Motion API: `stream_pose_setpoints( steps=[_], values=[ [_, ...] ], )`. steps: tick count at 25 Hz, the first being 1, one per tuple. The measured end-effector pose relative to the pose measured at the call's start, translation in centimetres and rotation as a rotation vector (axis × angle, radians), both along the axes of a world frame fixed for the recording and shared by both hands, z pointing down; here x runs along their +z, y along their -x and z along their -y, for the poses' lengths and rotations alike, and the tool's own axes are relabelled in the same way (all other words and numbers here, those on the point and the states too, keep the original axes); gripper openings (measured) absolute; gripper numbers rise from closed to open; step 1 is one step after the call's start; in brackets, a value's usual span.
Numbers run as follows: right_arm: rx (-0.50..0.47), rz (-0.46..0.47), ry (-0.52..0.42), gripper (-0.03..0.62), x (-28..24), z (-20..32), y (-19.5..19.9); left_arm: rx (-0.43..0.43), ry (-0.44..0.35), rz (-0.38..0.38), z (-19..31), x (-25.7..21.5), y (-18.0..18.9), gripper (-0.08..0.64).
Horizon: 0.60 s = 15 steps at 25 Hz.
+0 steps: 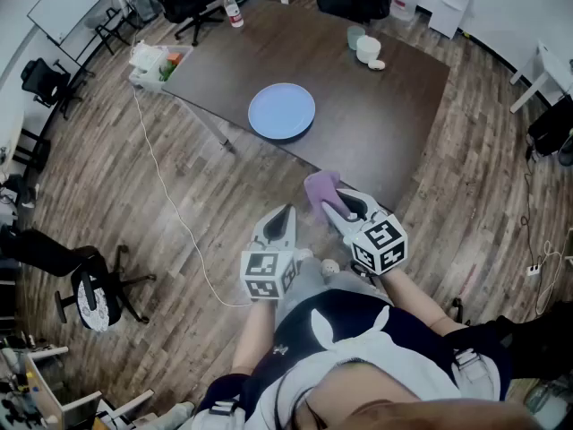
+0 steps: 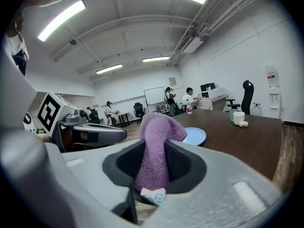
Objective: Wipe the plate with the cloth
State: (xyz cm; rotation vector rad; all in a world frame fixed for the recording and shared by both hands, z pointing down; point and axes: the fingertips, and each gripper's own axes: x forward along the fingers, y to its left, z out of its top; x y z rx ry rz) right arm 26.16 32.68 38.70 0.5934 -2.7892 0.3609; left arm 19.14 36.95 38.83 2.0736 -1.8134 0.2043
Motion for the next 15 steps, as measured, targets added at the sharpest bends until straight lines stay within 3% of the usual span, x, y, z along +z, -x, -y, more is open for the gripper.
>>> stream_pose_setpoints(
  steps=[6,15],
  values=[
    [-0.012,0.000,-0.009,0.118,-0.2,-1.5,0.1,-0.014,-0.011,0.005,-1.0,-0.5,-0.1,0.006],
    [-0.008,-0.019,-0.010,0.118,0.6,0.2,2.8,-0.015,-0.006,-0.020,0.7,0.5,2.6,0.006]
  ],
)
